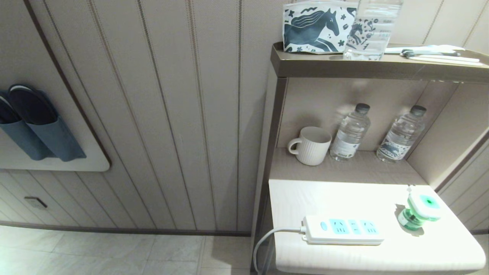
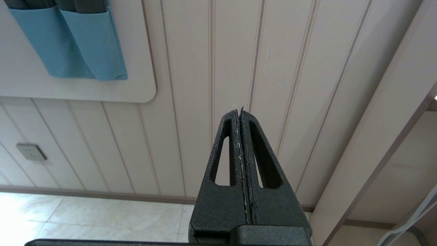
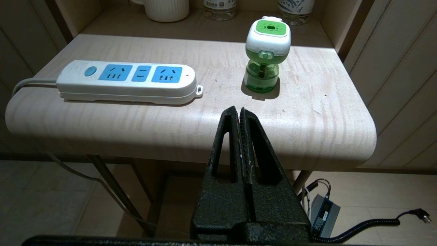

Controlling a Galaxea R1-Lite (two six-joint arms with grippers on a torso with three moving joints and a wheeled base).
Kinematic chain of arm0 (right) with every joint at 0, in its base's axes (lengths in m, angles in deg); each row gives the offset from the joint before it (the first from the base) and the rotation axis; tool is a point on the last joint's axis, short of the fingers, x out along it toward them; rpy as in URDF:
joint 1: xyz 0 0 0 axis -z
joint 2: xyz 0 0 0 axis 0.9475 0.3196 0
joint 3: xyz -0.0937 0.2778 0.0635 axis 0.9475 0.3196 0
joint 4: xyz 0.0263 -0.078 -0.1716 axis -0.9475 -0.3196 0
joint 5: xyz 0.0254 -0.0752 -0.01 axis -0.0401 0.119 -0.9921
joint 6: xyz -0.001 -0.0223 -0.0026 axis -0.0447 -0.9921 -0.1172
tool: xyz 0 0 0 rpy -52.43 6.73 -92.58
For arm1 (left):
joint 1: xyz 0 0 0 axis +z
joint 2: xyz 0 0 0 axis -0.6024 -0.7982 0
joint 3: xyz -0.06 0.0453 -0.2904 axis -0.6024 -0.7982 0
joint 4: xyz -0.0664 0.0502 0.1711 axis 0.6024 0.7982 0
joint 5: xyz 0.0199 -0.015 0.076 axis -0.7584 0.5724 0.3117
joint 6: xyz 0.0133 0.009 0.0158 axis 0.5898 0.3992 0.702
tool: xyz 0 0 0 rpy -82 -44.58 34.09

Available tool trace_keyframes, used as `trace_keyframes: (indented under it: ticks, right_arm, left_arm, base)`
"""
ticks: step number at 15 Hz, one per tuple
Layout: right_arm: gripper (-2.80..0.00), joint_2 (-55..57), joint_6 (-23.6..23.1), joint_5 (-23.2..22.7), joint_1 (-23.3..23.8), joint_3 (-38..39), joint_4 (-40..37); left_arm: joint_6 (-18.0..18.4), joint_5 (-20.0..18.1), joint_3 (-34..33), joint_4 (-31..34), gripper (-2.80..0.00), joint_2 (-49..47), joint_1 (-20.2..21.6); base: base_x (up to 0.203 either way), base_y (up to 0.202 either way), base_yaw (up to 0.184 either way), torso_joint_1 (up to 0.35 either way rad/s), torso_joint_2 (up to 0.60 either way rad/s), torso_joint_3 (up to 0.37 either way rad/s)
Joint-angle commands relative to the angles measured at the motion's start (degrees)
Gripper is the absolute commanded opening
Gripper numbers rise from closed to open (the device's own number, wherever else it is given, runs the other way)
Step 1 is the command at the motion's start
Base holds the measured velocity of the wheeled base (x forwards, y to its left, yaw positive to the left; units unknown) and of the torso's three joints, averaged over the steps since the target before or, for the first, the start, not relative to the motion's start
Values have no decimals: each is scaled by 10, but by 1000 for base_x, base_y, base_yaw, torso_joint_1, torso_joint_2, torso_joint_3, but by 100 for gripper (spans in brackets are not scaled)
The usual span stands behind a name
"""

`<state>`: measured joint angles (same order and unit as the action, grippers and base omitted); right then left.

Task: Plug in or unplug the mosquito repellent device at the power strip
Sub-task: Pick up the mosquito repellent liquid

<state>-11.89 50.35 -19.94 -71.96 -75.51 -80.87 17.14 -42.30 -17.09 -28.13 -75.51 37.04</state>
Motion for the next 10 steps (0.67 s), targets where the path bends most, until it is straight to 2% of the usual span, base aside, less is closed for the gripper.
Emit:
trace_keyframes:
  ticks: [1,10]
  right_arm:
    - [-280,1,0,0,0,0,0]
    - [-280,-1,-2,-5,0,0,1]
  left_arm:
    - [-1,0,0,-1,-280,-1,0]
    - [-1,0,0,-1,-280,-1,0]
  base:
    - [0,0,0,0,0,0]
    - [0,0,0,0,0,0]
